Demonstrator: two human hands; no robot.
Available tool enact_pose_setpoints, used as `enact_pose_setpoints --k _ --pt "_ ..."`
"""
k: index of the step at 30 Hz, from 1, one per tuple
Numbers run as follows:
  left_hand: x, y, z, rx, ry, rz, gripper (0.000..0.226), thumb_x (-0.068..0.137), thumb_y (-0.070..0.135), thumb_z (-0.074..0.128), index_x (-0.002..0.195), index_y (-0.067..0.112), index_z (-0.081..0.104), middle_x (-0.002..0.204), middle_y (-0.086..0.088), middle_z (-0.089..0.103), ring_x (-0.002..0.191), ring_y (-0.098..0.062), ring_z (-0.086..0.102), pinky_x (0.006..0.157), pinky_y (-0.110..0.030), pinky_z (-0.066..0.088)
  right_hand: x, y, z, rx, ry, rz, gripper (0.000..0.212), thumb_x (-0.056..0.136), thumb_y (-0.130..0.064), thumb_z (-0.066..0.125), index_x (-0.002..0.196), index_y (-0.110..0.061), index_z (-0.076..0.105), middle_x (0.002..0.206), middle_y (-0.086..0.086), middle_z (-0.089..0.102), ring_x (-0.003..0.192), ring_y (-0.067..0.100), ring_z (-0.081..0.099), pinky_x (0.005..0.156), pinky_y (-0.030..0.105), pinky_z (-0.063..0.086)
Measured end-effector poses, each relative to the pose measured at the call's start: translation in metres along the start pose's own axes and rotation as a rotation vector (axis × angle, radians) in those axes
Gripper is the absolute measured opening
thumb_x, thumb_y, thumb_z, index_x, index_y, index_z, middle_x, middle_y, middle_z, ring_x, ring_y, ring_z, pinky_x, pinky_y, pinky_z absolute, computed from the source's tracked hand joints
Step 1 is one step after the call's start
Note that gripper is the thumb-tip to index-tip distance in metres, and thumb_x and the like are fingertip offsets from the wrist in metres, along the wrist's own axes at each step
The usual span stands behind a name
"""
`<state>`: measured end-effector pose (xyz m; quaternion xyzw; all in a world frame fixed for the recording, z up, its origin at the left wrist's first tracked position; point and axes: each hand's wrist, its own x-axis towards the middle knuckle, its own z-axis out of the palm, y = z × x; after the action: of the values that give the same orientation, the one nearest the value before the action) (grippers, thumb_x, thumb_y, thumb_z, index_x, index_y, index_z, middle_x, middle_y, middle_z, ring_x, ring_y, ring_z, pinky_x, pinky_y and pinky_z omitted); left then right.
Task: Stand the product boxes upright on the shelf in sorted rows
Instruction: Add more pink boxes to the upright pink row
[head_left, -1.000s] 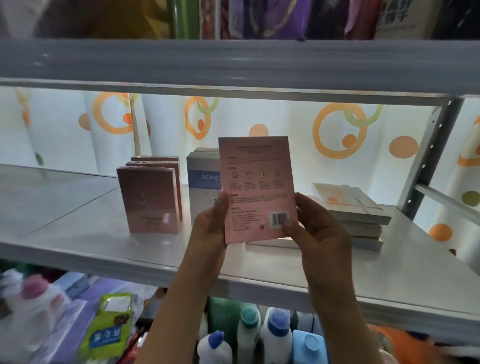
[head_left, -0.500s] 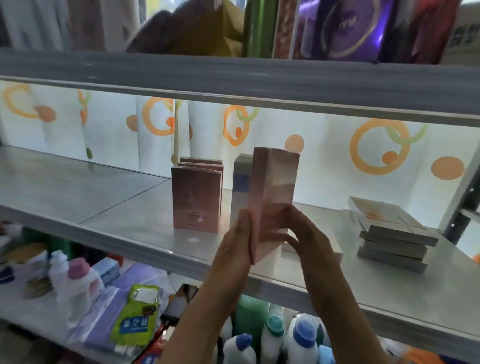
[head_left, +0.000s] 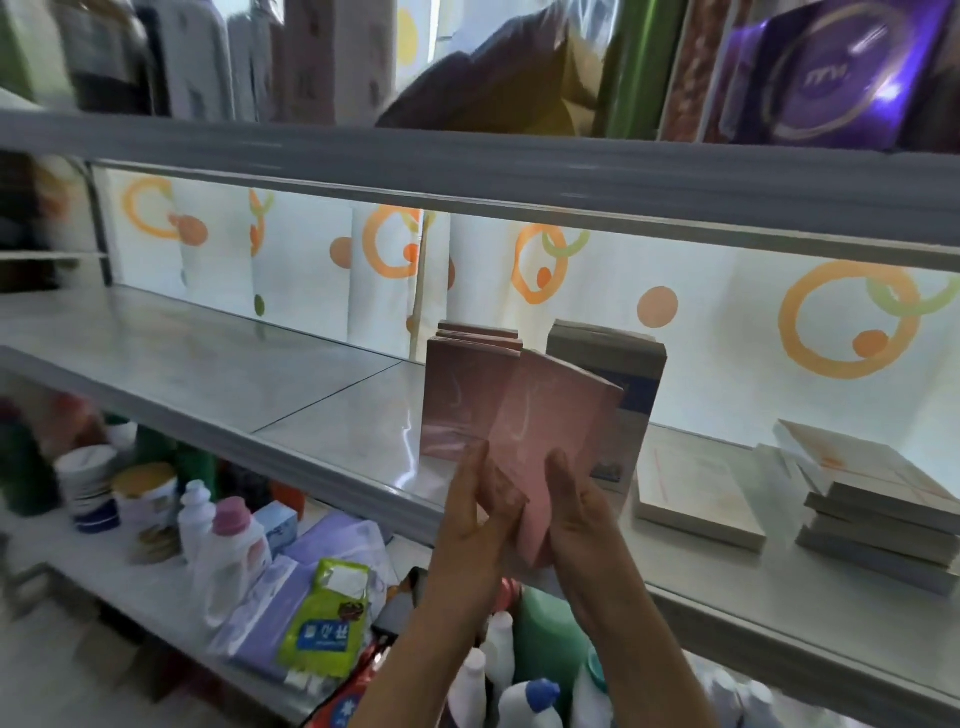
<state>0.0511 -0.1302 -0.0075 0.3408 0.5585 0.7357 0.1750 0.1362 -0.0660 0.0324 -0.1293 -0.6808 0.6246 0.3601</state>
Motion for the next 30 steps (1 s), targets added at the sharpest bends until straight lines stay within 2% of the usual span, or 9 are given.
enact_pose_setpoints --k 3,6,7,11,13,16,23,27,30 --pt "0.005 -0.001 -0.013 0.083 0.103 0.014 0.063 0.094 0.015 0.059 0.147 0.034 0.031 0.146 0.011 0.041 0.128 -0.008 0.046 0.097 -0.022 0.047 0.008 0.009 0.003 -0.078 0.016 0.022 0.094 0.045 -0.096 0.055 0.101 -0.022 0.070 0.094 0.004 0.076 0.086 0.025 0.073 0.075 0.037 0.061" --pt "0.014 0.003 -0.025 0.168 0.122 0.023 0.061 0.090 0.010 0.064 0.140 0.033 0.036 0.125 0.017 0.050 0.100 0.007 0.053 0.071 -0.004 0.048 0.018 0.013 0.008 -0.194 0.000 -0.001 0.102 0.057 -0.095 0.048 0.101 -0.006 0.068 0.088 0.018 0.070 0.080 0.036 0.069 0.070 0.039 0.059" --pt "0.018 0.003 -0.031 0.175 0.137 0.012 0.060 0.088 0.010 0.067 0.133 0.037 0.038 0.117 0.018 0.052 0.095 0.008 0.054 0.066 -0.003 0.048 0.023 0.015 0.010 -0.227 -0.004 -0.010 0.099 0.063 -0.092 0.047 0.099 -0.002 0.068 0.087 0.020 0.069 0.078 0.036 0.068 0.068 0.037 0.058" --pt "0.033 -0.002 -0.045 0.313 0.283 0.046 0.059 0.079 0.014 0.076 0.131 0.025 0.050 0.120 0.004 0.055 0.107 -0.014 0.059 0.085 -0.029 0.056 0.046 0.025 0.018 -0.334 0.117 -0.028 0.062 0.081 -0.065 0.048 0.088 -0.007 0.069 0.077 0.009 0.071 0.069 0.021 0.069 0.058 0.026 0.056" --pt "0.039 -0.003 -0.046 0.339 0.323 0.062 0.055 0.079 0.010 0.074 0.129 0.021 0.053 0.119 0.003 0.052 0.107 -0.015 0.058 0.087 -0.030 0.055 0.056 0.032 0.023 -0.380 0.154 -0.005 0.055 0.087 -0.062 0.049 0.089 -0.010 0.067 0.078 0.007 0.070 0.070 0.021 0.069 0.058 0.028 0.056" --pt "0.049 -0.007 -0.050 0.382 0.383 0.093 0.051 0.079 0.011 0.075 0.125 0.022 0.054 0.120 0.003 0.052 0.106 -0.016 0.058 0.088 -0.030 0.054 0.065 0.039 0.027 -0.411 0.180 0.026 0.035 0.097 -0.047 0.051 0.094 -0.015 0.065 0.076 -0.006 0.066 0.069 0.011 0.064 0.051 0.013 0.044" --pt "0.066 -0.017 -0.053 0.484 0.394 0.134 0.042 0.089 0.015 0.065 0.128 0.020 0.051 0.127 -0.001 0.051 0.110 -0.017 0.055 0.090 -0.028 0.050 0.074 0.062 0.026 -0.594 0.222 -0.020 0.020 0.103 -0.031 0.043 0.097 -0.025 0.061 0.088 -0.004 0.065 0.077 0.011 0.062 0.065 0.023 0.054" --pt "0.075 -0.024 -0.058 0.514 0.368 0.164 0.044 0.090 0.017 0.064 0.130 0.022 0.048 0.129 0.002 0.049 0.108 -0.009 0.051 0.089 -0.022 0.044 0.065 0.073 0.027 -0.625 0.231 -0.097 0.020 0.104 -0.026 0.042 0.103 -0.028 0.062 0.090 -0.015 0.064 0.081 0.001 0.061 0.065 0.004 0.047" --pt "0.080 -0.029 -0.059 0.506 0.364 0.177 0.044 0.091 0.021 0.065 0.131 0.026 0.047 0.131 0.003 0.050 0.113 -0.014 0.055 0.093 -0.029 0.049 0.065 0.077 0.031 -0.676 0.258 -0.136 0.021 0.105 -0.024 0.039 0.107 -0.029 0.060 0.093 -0.015 0.063 0.083 0.000 0.060 0.065 0.002 0.044"
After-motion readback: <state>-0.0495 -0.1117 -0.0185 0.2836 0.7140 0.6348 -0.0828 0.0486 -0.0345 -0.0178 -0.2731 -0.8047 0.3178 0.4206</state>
